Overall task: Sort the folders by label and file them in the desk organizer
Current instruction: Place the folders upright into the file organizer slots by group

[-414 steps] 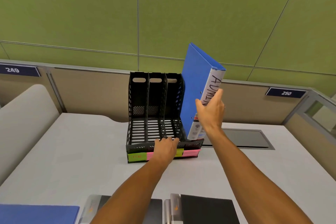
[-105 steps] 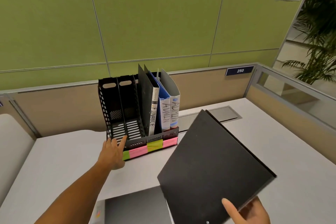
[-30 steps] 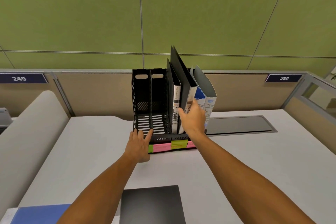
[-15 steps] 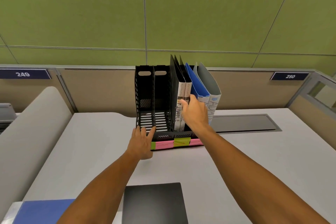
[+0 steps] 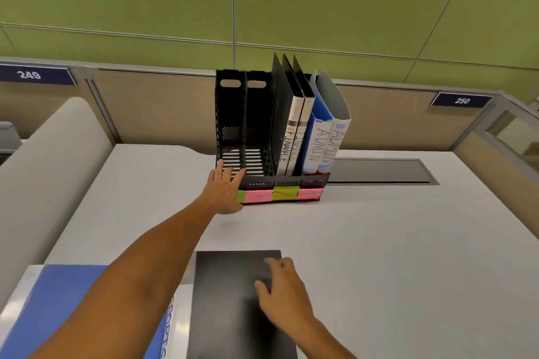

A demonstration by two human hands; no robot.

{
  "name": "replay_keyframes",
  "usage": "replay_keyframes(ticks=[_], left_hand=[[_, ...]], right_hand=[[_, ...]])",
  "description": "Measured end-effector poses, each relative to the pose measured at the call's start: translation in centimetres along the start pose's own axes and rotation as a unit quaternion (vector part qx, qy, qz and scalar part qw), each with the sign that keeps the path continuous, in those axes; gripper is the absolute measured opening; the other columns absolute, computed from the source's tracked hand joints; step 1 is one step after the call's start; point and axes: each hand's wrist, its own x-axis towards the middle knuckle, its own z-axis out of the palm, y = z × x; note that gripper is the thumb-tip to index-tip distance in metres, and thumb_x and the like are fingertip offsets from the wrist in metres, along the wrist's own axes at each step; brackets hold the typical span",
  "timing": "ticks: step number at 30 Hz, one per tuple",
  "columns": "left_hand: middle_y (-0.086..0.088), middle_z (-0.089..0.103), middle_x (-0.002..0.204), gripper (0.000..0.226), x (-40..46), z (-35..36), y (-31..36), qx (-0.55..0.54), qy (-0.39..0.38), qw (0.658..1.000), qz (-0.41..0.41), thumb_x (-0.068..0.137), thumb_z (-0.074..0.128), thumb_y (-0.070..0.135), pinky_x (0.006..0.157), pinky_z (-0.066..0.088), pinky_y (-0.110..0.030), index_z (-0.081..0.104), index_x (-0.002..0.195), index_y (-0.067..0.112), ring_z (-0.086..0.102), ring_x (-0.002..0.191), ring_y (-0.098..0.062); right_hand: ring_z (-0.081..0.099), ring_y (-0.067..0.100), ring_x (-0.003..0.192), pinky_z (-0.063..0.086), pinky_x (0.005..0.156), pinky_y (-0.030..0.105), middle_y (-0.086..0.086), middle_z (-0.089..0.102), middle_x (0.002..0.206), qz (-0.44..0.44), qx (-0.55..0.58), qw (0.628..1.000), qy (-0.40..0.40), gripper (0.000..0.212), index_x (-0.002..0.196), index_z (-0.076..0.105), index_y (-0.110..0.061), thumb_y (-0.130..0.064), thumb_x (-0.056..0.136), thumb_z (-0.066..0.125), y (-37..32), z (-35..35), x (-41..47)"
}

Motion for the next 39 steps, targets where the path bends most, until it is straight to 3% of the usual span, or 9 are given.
replay_keyframes(ticks=[3, 7, 10, 17, 21, 25, 29, 34, 39], left_hand=[[-0.015, 0.018, 0.164, 0.097, -1.2, 0.3, -0.8, -0.019, 0.019, 0.999, 0.030, 0.091, 0.061, 0.054, 0.125, 0.006, -0.055, 0.006, 0.160, 0.016, -0.006, 0.154, -0.043], [-0.013, 0.002, 0.168, 0.093, -2.9, 1.2, -1.9, -0.003, 0.021, 1.000, 0.012, 0.096, 0.058, 0.044, 0.123, -0.001, -0.060, -0.006, 0.160, 0.022, -0.012, 0.153, -0.042], [-0.010, -0.008, 0.169, 0.092, -4.2, 1.6, -2.8, -0.003, 0.023, 1.000, 0.018, 0.098, 0.056, 0.042, 0.122, -0.002, -0.061, -0.009, 0.160, 0.024, -0.014, 0.154, -0.038], [-0.005, -0.017, 0.168, 0.091, -7.8, 2.9, -6.0, -0.086, -0.001, 0.996, -0.007, 0.099, 0.057, 0.040, 0.123, -0.002, -0.058, -0.009, 0.160, 0.026, -0.014, 0.155, -0.033], [-0.004, -0.015, 0.169, 0.087, -9.8, 3.9, -7.7, -0.101, -0.009, 0.995, -0.027, 0.100, 0.057, 0.041, 0.123, -0.002, -0.056, -0.004, 0.161, 0.027, -0.012, 0.155, -0.032], [-0.004, -0.014, 0.169, 0.082, -11.0, 3.8, -8.6, -0.112, -0.013, 0.993, -0.038, 0.100, 0.055, 0.041, 0.123, -0.002, -0.057, 0.002, 0.161, 0.027, -0.010, 0.156, -0.031], [-0.004, -0.012, 0.169, 0.079, -11.2, 3.0, -8.2, -0.112, -0.021, 0.992, -0.051, 0.101, 0.054, 0.041, 0.123, -0.003, -0.059, 0.004, 0.161, 0.027, -0.009, 0.156, -0.031], [-0.004, -0.010, 0.170, 0.081, -9.6, 1.9, -6.5, -0.117, -0.019, 0.992, -0.043, 0.100, 0.055, 0.041, 0.123, -0.002, -0.058, 0.003, 0.161, 0.026, -0.007, 0.156, -0.031], [-0.004, -0.012, 0.169, 0.087, -7.5, 0.6, -4.1, -0.115, -0.013, 0.993, -0.034, 0.099, 0.057, 0.042, 0.124, 0.000, -0.059, -0.002, 0.161, 0.026, -0.009, 0.156, -0.032]], right_hand=[[0.044, 0.014, 0.127, 0.045, 0.105, 0.030, -0.007, 0.031, 0.141, -0.036, -0.027, 0.998, -0.049, 0.054, 0.143, 0.042, -0.033, -0.050, 0.094, 0.056, -1.9, 3.0, -4.0], [0.030, 0.019, 0.140, 0.034, 0.115, 0.039, -0.010, 0.020, 0.153, -0.051, -0.033, 0.985, -0.160, 0.059, 0.144, 0.038, -0.036, -0.056, 0.091, 0.059, -3.9, 6.0, -6.8], [0.016, 0.024, 0.149, 0.025, 0.120, 0.046, -0.013, 0.005, 0.162, -0.049, -0.032, 0.981, -0.184, 0.066, 0.148, 0.033, -0.037, -0.056, 0.090, 0.061, -4.3, 7.3, -7.4], [-0.023, 0.051, 0.145, 0.001, 0.114, 0.071, 0.003, -0.029, 0.163, -0.019, -0.138, 0.960, -0.243, 0.119, 0.156, -0.016, -0.029, -0.079, 0.076, 0.057, -6.7, 11.5, -8.3], [-0.033, 0.058, 0.137, -0.009, 0.105, 0.078, 0.009, -0.041, 0.156, -0.004, -0.177, 0.955, -0.240, 0.129, 0.149, -0.031, -0.033, -0.081, 0.069, 0.059, -7.2, 13.6, -8.6], [-0.030, 0.060, 0.137, 0.001, 0.105, 0.080, 0.013, -0.046, 0.152, 0.031, -0.186, 0.947, -0.259, 0.134, 0.146, -0.036, -0.034, -0.054, 0.075, 0.076, -8.0, 14.3, -8.3], [-0.020, 0.058, 0.142, 0.010, 0.110, 0.076, 0.011, -0.035, 0.160, 0.016, -0.217, 0.939, -0.266, 0.124, 0.150, -0.030, -0.034, -0.029, 0.085, 0.076, -7.8, 12.9, -7.8], [-0.005, 0.048, 0.150, 0.016, 0.115, 0.068, 0.003, -0.013, 0.167, 0.013, -0.164, 0.948, -0.273, 0.116, 0.156, -0.015, -0.033, -0.031, 0.085, 0.077, -6.5, 8.5, -7.5], [0.034, 0.033, 0.145, 0.031, 0.118, 0.052, 0.001, 0.024, 0.163, 0.006, -0.104, 0.967, -0.232, 0.088, 0.157, 0.012, -0.028, -0.035, 0.091, 0.070, -7.6, 3.6, -8.7]])
